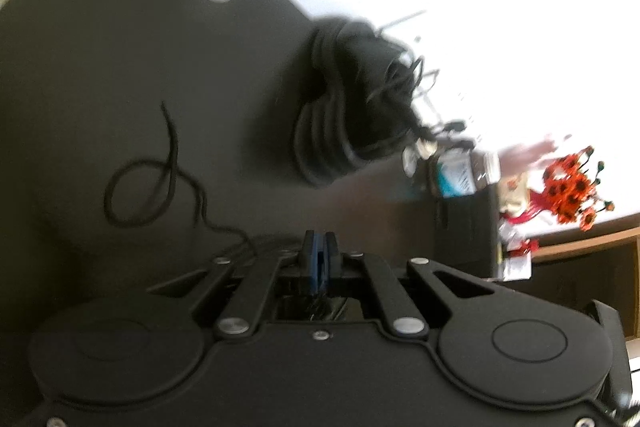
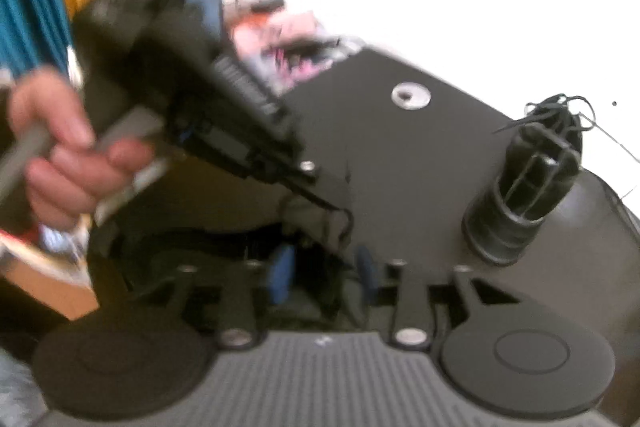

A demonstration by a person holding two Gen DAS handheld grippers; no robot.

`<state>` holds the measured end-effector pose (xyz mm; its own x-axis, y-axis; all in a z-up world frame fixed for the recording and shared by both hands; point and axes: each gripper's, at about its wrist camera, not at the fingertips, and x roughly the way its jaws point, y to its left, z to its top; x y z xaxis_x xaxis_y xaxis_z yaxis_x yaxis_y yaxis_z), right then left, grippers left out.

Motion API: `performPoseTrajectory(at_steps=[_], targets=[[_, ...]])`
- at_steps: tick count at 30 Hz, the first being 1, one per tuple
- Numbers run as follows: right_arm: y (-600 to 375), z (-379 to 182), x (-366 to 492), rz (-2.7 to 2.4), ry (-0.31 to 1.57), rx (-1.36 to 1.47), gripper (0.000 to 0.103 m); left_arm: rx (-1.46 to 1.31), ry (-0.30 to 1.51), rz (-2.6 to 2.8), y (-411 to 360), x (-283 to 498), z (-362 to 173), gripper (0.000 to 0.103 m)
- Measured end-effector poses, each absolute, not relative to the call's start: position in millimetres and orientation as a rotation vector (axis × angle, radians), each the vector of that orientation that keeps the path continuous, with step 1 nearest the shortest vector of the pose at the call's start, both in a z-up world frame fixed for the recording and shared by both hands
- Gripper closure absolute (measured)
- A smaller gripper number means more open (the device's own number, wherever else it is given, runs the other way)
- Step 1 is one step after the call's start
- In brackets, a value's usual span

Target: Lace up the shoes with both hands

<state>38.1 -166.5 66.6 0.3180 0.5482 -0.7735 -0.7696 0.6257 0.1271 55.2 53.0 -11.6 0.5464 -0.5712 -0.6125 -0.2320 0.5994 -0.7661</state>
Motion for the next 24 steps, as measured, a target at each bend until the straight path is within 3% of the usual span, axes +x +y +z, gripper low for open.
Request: performPoseTrajectory(at_steps=[7, 8, 11, 15, 16, 19, 24], targets=[[-173, 66, 64, 0.905, 0.911, -0.065, 0.067, -0.926, 0.927, -0.292, 52, 53, 18, 0.101], [-170, 63, 65, 0.916, 0.922, -0.044, 0.070, -0.921, 0.924, -0.298, 51, 52, 20, 0.101], [-171, 58, 69, 0.913, 0.933, 0.028, 0.099, -0.911, 0.916, -0.307, 50, 47, 25, 0.101], [-189, 63, 72, 0.887, 0.926, 0.194, 0.099, -0.866, 0.892, -0.274, 56, 39, 28, 0.097], [-194, 67, 71, 0.871, 0.916, 0.223, 0.099, -0.819, 0.886, -0.263, 53, 36, 30, 0.091], [-214, 80, 69, 0.853, 0.871, 0.335, 0.099, -0.663, 0.868, -0.263, 41, 29, 38, 0.055], [-232, 98, 68, 0.843, 0.798, 0.435, 0.099, -0.436, 0.855, -0.310, 11, 23, 44, 0.054]])
